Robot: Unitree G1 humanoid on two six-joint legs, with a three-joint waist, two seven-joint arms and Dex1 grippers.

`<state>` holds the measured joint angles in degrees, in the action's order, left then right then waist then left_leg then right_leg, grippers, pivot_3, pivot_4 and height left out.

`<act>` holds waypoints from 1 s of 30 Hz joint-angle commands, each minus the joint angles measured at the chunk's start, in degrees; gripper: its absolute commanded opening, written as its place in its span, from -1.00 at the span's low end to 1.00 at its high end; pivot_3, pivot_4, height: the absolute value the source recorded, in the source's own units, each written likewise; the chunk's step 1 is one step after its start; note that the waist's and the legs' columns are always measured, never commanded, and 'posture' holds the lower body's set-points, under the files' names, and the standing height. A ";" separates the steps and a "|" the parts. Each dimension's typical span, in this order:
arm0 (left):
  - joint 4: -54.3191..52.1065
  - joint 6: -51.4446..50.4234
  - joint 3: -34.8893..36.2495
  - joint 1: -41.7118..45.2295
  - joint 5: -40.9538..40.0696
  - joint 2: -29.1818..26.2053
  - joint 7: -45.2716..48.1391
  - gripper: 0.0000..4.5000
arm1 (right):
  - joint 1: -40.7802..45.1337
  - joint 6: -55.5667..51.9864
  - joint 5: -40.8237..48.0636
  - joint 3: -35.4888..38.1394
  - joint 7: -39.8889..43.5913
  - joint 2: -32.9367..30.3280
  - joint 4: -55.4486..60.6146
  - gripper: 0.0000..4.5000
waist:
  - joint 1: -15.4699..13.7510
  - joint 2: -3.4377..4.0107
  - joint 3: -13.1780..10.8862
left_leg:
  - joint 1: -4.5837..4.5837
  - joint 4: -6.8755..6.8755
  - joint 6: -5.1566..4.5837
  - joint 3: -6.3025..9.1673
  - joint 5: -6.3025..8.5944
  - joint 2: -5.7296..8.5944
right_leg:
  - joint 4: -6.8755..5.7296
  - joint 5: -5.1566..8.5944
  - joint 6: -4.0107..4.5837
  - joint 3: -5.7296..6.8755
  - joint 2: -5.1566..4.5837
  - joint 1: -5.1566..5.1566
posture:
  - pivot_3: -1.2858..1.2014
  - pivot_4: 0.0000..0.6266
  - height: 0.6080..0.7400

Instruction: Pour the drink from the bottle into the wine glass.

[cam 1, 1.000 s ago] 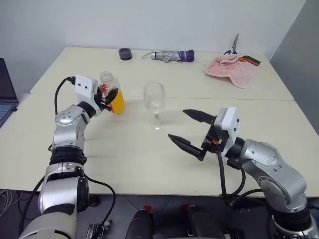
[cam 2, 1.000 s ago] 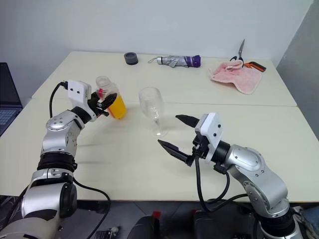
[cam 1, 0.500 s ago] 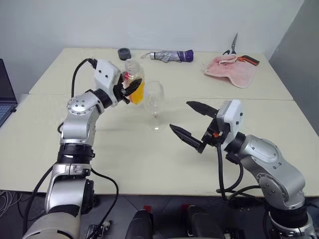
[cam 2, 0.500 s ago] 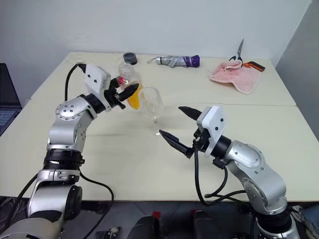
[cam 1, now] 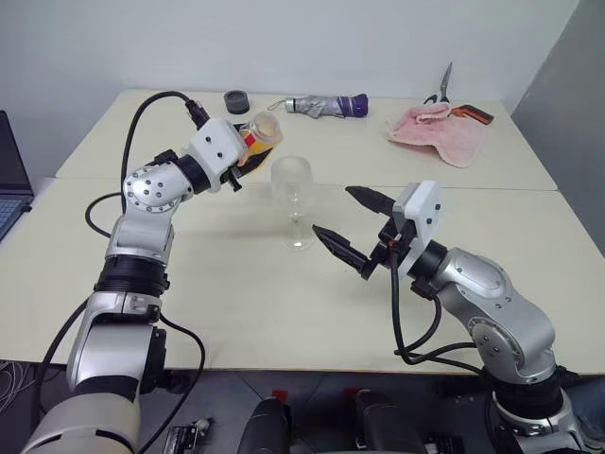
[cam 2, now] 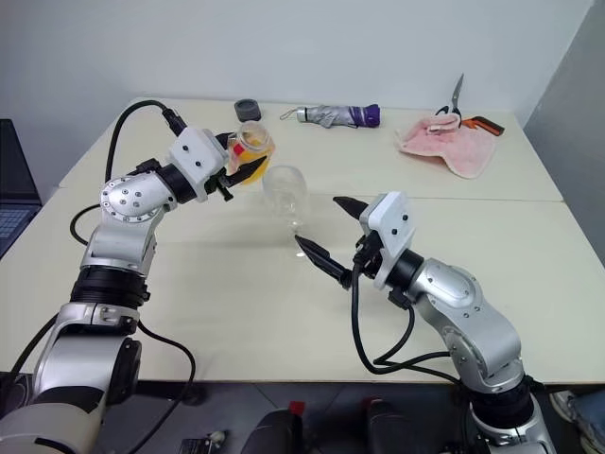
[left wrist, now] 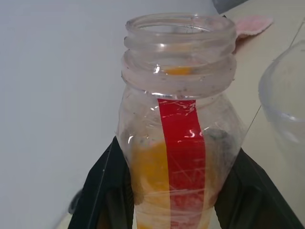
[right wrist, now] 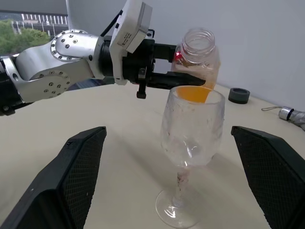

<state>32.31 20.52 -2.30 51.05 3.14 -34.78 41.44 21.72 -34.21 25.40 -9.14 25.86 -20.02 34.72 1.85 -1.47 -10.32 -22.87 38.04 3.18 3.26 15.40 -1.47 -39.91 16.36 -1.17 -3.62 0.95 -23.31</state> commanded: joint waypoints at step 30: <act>12.59 27.14 -5.83 10.82 17.64 -7.69 -12.61 -0.25 | 1.46 0.96 -1.58 0.49 1.39 -0.09 -0.54 1.00 | 0.02 0.00 0.00 | -0.01 0.00 -0.01 0.00 0.00 0.01 | -0.01 0.00 0.00 0.03 0.00 -0.01 | 0.03 -0.52 1.00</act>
<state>45.48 45.97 -8.75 59.31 20.52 -41.23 31.00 22.01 -34.21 23.77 -9.26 26.95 -20.02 33.33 1.87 -1.47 -10.32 -22.88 38.04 3.17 3.26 15.40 -1.46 -39.92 16.36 -1.17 -3.59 0.95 -23.32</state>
